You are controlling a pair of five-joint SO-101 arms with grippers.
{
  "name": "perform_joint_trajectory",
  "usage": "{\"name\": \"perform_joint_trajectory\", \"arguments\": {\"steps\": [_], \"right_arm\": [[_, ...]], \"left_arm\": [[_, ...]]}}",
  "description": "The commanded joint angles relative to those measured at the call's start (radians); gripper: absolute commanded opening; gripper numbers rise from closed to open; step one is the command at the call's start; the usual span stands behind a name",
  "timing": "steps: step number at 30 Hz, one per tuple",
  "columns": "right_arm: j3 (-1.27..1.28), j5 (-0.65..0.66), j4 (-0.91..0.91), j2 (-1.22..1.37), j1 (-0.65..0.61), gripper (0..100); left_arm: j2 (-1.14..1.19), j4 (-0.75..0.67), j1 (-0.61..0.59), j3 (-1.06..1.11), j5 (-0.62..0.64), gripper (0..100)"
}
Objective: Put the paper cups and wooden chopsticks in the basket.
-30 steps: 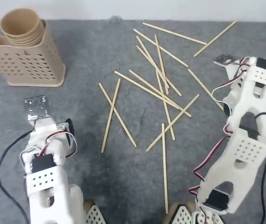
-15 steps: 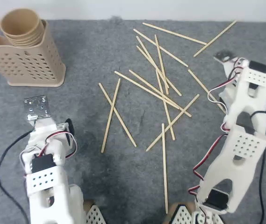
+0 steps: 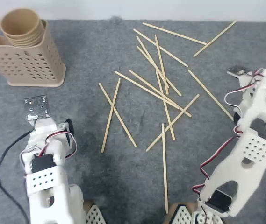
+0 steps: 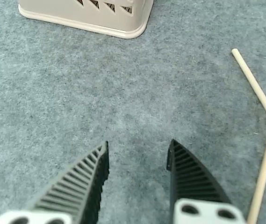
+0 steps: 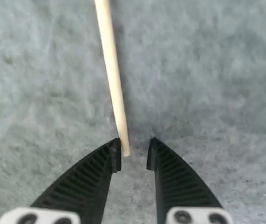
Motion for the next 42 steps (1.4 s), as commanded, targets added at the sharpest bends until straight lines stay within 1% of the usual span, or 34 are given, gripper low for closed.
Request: {"name": "perform_joint_trajectory", "arguments": {"steps": [1, 3, 4, 6, 8, 16, 21, 24, 27, 35, 38, 40, 42], "right_arm": [[-0.026, 0.017, 0.015, 0.015, 0.047, 8.7], [-0.028, 0.017, 0.007, 0.035, 0.048, 1.7], [-0.029, 0.017, 0.005, 0.039, 0.048, 0.0], [-0.031, 0.017, 0.005, 0.048, 0.045, 2.1], [-0.032, 0.017, 0.005, 0.048, 0.041, 0.6], [-0.054, 0.009, 0.015, -0.021, 0.041, 0.8], [-0.054, -0.025, 0.022, -0.117, 0.077, 0.8], [-0.054, -0.018, 0.067, -0.156, 0.091, 0.8], [-0.054, -0.018, 0.082, -0.168, 0.101, 0.8], [-0.054, -0.026, 0.084, -0.214, 0.185, 0.8], [-0.046, -0.026, 0.084, -0.211, 0.191, 0.9], [-0.028, -0.026, 0.073, -0.191, 0.188, 3.7], [-0.028, -0.026, 0.073, -0.162, 0.177, 13.2]], "left_arm": [[-0.021, -0.017, -0.005, -0.013, -0.009, 20], [-0.021, -0.017, -0.005, -0.013, -0.009, 20], [-0.021, -0.017, -0.005, -0.013, -0.009, 20], [-0.021, -0.017, -0.005, -0.013, -0.009, 20], [-0.021, -0.017, -0.006, -0.013, -0.009, 20], [-0.021, -0.017, -0.006, -0.013, -0.009, 20], [-0.021, -0.017, -0.006, -0.013, -0.009, 20], [-0.021, -0.018, -0.006, -0.013, -0.009, 20], [-0.021, -0.018, -0.006, -0.013, -0.009, 20], [-0.021, -0.018, -0.006, -0.013, -0.009, 20], [-0.021, -0.018, -0.006, -0.013, -0.009, 20], [-0.021, -0.018, -0.006, -0.013, -0.009, 20], [-0.021, -0.018, -0.006, -0.013, -0.009, 20]]}}
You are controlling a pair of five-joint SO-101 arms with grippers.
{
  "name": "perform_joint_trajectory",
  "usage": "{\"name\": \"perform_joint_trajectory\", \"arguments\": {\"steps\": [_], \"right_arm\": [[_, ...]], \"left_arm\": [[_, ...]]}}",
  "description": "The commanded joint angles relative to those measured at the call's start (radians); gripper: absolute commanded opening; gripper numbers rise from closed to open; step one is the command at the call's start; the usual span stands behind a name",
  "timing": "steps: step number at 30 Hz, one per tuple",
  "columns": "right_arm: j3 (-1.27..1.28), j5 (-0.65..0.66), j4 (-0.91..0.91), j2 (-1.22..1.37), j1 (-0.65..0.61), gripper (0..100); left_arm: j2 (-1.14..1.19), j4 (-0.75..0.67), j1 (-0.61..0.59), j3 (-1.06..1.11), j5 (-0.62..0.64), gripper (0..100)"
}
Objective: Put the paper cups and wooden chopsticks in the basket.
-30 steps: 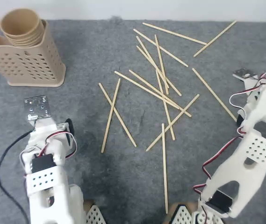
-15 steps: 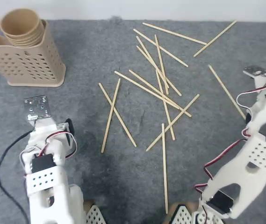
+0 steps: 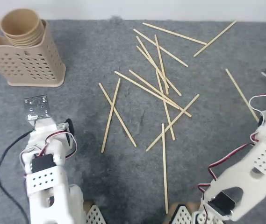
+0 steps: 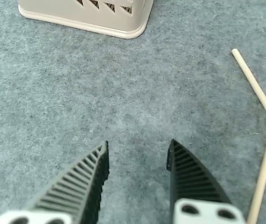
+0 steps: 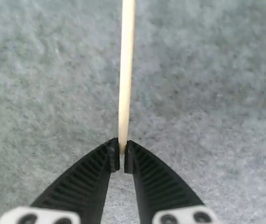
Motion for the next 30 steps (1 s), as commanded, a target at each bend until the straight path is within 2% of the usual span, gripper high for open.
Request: {"name": "perform_joint_trajectory", "arguments": {"steps": [1, 3, 9, 16, 21, 25, 30], "right_arm": [[-0.006, -0.005, 0.005, -0.012, -0.01, 18.2], [-0.006, -0.011, -0.027, 0.012, -0.03, 24.0], [-0.006, -0.054, -0.102, 0.058, -0.081, 15.0], [-0.006, -0.06, -0.107, 0.12, -0.09, 14.5], [-0.006, -0.041, -0.107, 0.183, -0.053, 13.8], [-0.006, -0.003, -0.105, 0.196, -0.005, 1.0], [-0.006, 0.005, -0.093, 0.196, 0.038, 0.7]], "left_arm": [[-0.021, -0.018, -0.006, -0.013, -0.009, 20], [-0.021, -0.017, -0.006, -0.013, -0.009, 20], [-0.021, -0.017, -0.006, -0.013, -0.009, 20], [-0.021, -0.018, -0.006, -0.013, -0.009, 20], [-0.021, -0.018, -0.006, -0.013, -0.009, 20], [-0.021, -0.018, -0.006, -0.013, -0.009, 20], [-0.021, -0.018, -0.006, -0.013, -0.009, 20]]}}
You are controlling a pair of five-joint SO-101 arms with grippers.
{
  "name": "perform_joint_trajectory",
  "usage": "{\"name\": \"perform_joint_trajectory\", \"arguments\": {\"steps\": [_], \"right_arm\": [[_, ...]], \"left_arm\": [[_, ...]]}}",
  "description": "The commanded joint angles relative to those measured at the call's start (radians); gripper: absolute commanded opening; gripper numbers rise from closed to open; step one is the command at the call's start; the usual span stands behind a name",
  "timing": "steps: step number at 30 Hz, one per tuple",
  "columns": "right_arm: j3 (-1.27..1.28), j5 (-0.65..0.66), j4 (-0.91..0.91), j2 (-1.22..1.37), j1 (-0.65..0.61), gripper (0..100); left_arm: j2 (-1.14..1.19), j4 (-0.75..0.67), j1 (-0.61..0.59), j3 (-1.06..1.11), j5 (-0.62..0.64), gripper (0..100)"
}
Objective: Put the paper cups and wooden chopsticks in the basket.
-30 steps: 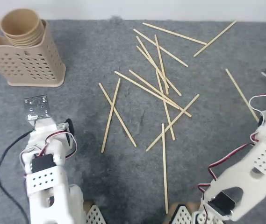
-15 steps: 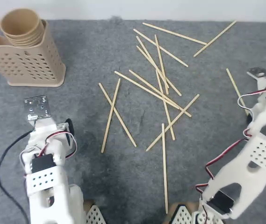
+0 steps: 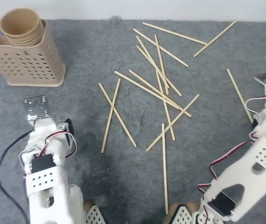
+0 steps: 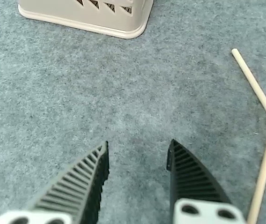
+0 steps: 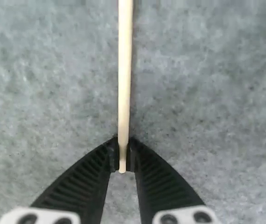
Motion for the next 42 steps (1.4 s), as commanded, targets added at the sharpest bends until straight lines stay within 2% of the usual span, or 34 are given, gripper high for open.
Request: {"name": "perform_joint_trajectory", "arguments": {"steps": [1, 7, 12, 15, 18, 21, 26, 32, 42], "right_arm": [[0.014, 0.02, 0.015, 0.004, 0.041, 0.8], [0.012, 0.005, 0.104, -0.13, 0.022, 0.7], [0.012, -0.164, 0.048, -0.286, -0.036, 0.7], [0.012, -0.245, -0.033, -0.292, -0.111, 0.7], [0.009, -0.295, -0.101, -0.251, -0.203, 0.6], [-0.077, -0.325, -0.09, -0.165, -0.283, 0.6], [-0.397, -0.348, 0.056, 0.077, -0.352, 0.6], [-0.795, -0.348, 0.239, 0.331, -0.355, 0.6], [-0.68, -0.425, 0.229, 0.266, -0.32, 0.6]], "left_arm": [[-0.021, -0.018, -0.006, -0.013, -0.009, 20], [-0.021, -0.017, -0.006, -0.013, -0.009, 20], [-0.021, -0.017, -0.006, -0.012, -0.009, 20], [-0.021, -0.017, -0.006, -0.012, -0.009, 20], [-0.021, -0.015, -0.006, -0.012, -0.009, 20], [-0.021, -0.015, -0.008, -0.012, -0.009, 20], [-0.021, -0.015, -0.008, -0.012, -0.009, 20], [-0.021, -0.015, -0.008, -0.012, -0.009, 20], [-0.021, -0.014, -0.008, -0.012, -0.009, 20]]}}
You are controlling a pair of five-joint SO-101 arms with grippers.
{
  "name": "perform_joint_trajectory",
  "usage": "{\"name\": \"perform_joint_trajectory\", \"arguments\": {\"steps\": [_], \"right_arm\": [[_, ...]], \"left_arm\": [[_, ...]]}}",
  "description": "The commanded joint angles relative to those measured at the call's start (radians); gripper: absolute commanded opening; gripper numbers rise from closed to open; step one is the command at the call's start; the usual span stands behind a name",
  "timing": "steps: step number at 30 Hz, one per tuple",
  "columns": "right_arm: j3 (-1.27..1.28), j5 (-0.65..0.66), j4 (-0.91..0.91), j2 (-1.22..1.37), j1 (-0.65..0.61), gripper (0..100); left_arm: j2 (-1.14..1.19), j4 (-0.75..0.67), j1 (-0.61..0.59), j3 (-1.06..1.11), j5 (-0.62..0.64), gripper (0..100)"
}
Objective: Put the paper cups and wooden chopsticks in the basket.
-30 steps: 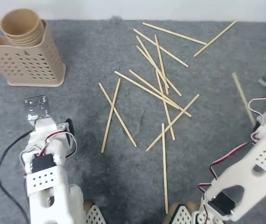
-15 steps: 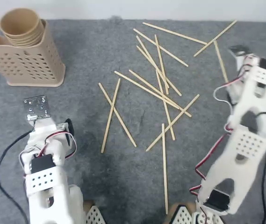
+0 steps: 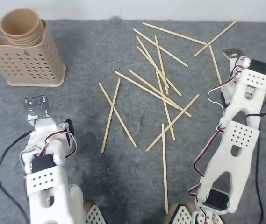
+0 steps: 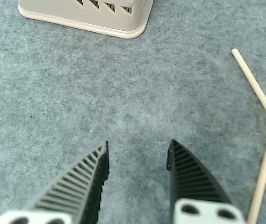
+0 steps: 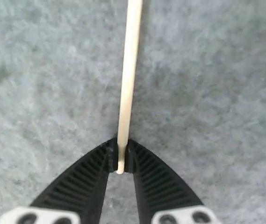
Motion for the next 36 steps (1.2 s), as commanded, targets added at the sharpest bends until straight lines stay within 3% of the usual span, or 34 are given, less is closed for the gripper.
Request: {"name": "perform_joint_trajectory", "arguments": {"steps": [1, 8, 19, 28, 36], "right_arm": [[0.0, -0.068, 0.038, -0.088, 0.018, 0.6], [0.009, -0.155, 0.039, -0.088, -0.016, 0.6], [0.084, -0.152, 0.041, -0.096, -0.197, 0.6], [0.109, 0.009, 0.044, -0.168, -0.252, 0.6], [0.471, 0.233, 0.044, -0.404, -0.26, 0.6]], "left_arm": [[-0.021, -0.006, -0.008, -0.012, -0.009, 20], [-0.021, 0.005, -0.008, -0.013, -0.009, 20], [-0.021, 0.005, -0.038, -0.015, -0.009, 20], [-0.021, 0.002, -0.038, -0.016, -0.009, 20], [-0.021, 0.0, -0.038, -0.016, -0.009, 20]]}}
